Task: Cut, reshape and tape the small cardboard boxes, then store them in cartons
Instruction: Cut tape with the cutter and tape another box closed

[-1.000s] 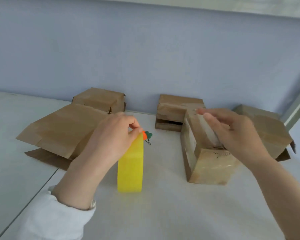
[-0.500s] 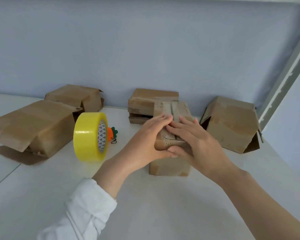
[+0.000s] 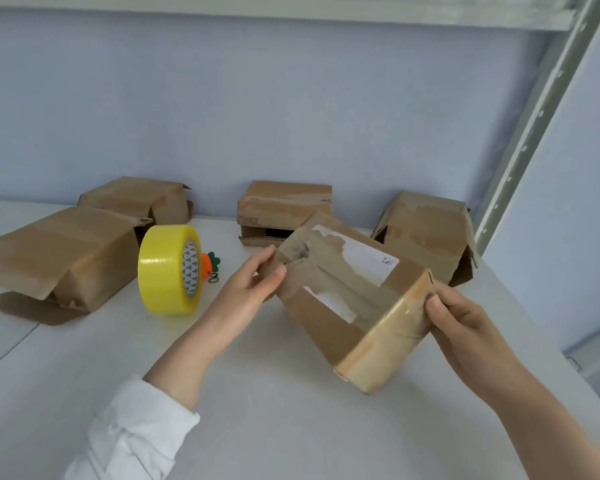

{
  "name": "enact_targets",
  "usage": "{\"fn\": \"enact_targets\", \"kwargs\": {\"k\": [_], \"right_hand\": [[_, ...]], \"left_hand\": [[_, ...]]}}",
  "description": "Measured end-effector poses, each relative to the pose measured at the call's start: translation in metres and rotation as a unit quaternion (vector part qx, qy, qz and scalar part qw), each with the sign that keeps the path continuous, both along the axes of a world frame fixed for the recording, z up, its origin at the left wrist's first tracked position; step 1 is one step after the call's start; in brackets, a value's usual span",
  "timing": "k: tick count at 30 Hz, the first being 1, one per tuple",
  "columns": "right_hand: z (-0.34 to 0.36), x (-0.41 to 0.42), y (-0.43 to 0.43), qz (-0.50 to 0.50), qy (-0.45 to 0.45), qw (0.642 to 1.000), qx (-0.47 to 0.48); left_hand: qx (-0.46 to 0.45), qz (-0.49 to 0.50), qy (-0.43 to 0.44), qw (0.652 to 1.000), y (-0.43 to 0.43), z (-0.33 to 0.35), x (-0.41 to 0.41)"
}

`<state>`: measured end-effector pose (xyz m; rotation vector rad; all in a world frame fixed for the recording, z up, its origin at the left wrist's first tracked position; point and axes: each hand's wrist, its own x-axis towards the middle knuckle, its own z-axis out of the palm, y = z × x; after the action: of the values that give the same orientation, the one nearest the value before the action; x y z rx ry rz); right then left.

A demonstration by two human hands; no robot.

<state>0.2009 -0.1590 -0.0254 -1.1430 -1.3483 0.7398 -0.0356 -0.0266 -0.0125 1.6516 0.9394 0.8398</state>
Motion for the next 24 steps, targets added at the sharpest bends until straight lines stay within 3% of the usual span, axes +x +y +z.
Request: {"fn": "enact_targets", "kwargs": {"k": [4, 7, 10, 13, 15, 19, 24], "right_hand": [[-0.011, -0.001, -0.009, -0.062, 0.113, 0.989, -0.068], [-0.014, -0.011, -0.011, -0.098, 0.098, 0.982, -0.124], [-0.009, -0.021, -0.011, -0.128, 0.093, 0.973, -0.167], [-0.003, -0.023, -0.014, -0.158, 0.174, 0.958, -0.163], [0.000, -0.029, -0.016, -0.134, 0.218, 0.953, -0.161], [-0.002, -0.049, -0.016, -0.109, 0.266, 0.944, -0.162], [0.004, -0.049, -0.014, -0.105, 0.256, 0.946, -0.167]], "left_hand": [[0.080, 0.041, 0.051, 0.995, -0.018, -0.001, -0.007], [0.091, 0.065, 0.067, 0.991, -0.035, -0.004, -0.023], [0.075, 0.073, 0.032, 0.994, -0.044, -0.001, -0.031], [0.053, 0.102, -0.038, 0.993, -0.035, 0.002, -0.031], [-0.002, 0.102, -0.082, 0.991, -0.030, 0.002, -0.025], [-0.231, 0.004, -0.151, 0.961, -0.047, -0.005, -0.003], [-0.232, -0.019, -0.133, 0.963, -0.047, -0.010, -0.009]]}}
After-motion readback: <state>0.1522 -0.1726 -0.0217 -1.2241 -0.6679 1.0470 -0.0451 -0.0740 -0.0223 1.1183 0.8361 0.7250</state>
